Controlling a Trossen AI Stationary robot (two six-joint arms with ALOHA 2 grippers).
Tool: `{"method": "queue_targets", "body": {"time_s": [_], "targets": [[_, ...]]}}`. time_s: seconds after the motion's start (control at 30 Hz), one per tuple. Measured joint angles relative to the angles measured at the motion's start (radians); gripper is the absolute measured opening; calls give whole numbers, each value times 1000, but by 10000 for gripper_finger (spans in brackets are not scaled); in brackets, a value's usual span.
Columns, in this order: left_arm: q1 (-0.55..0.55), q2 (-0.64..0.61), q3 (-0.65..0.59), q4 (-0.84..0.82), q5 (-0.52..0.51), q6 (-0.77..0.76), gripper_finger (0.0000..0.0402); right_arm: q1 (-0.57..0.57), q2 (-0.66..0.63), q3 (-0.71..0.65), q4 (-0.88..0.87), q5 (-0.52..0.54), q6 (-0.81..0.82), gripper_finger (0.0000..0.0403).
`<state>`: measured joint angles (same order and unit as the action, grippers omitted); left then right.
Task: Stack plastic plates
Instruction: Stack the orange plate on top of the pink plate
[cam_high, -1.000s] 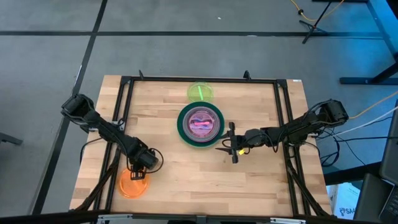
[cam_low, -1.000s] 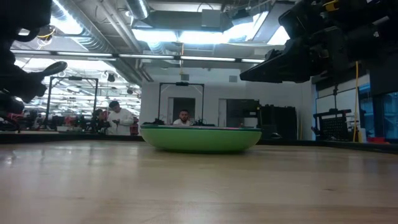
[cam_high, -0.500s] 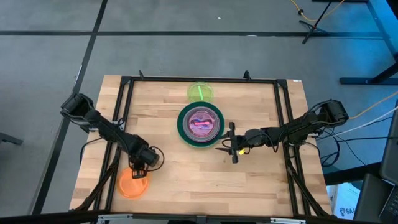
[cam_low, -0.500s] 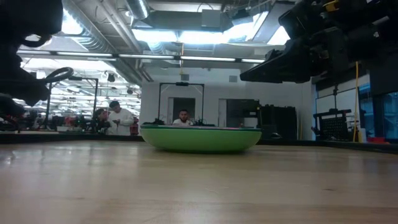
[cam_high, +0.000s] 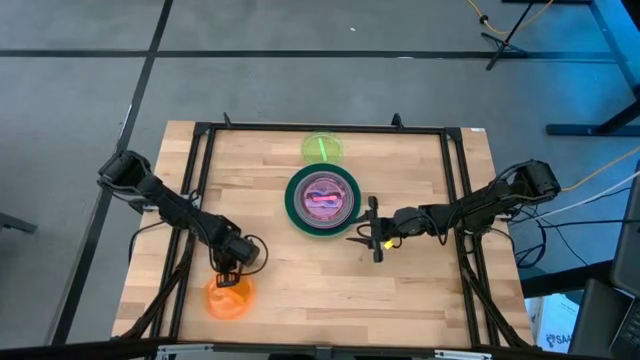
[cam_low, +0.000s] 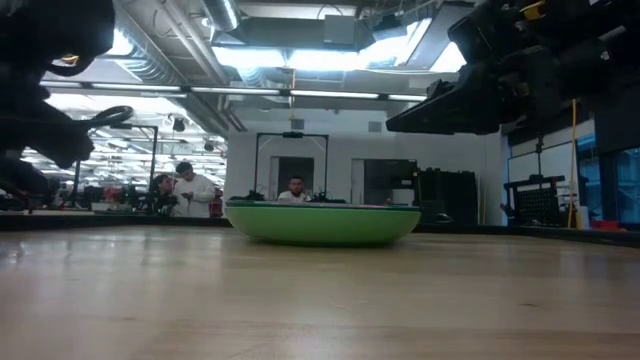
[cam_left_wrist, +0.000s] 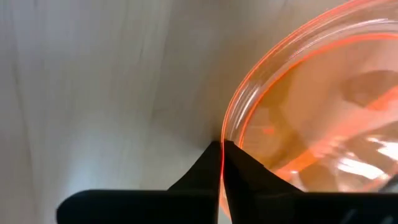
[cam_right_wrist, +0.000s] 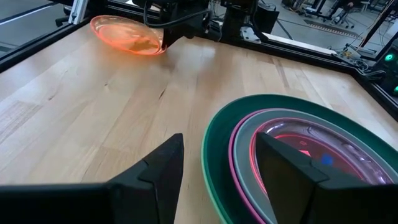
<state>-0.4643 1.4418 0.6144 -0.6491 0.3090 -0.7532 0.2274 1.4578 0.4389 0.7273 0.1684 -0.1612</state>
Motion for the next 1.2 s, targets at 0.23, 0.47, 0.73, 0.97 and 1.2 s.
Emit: {"method": "queue_targets", "body": {"time_s": [0.23, 0.47, 0.73, 0.97, 1.2], "targets": [[58, 2, 36, 43, -8, 4, 3, 1, -20, 0, -13, 42, -21, 193], [127, 2, 152, 37, -90, 8, 4, 2, -114, 0, -130, 92, -27, 193], [221, 2, 302, 41, -298, 146, 5, 2, -216, 0, -254, 112, 1, 193], [293, 1, 396, 106, -539, 281, 6, 2, -225, 0, -268, 110, 25, 193], [386, 0, 401, 246, -680, 439, 7, 2, -225, 0, -265, 109, 33, 193]]}}
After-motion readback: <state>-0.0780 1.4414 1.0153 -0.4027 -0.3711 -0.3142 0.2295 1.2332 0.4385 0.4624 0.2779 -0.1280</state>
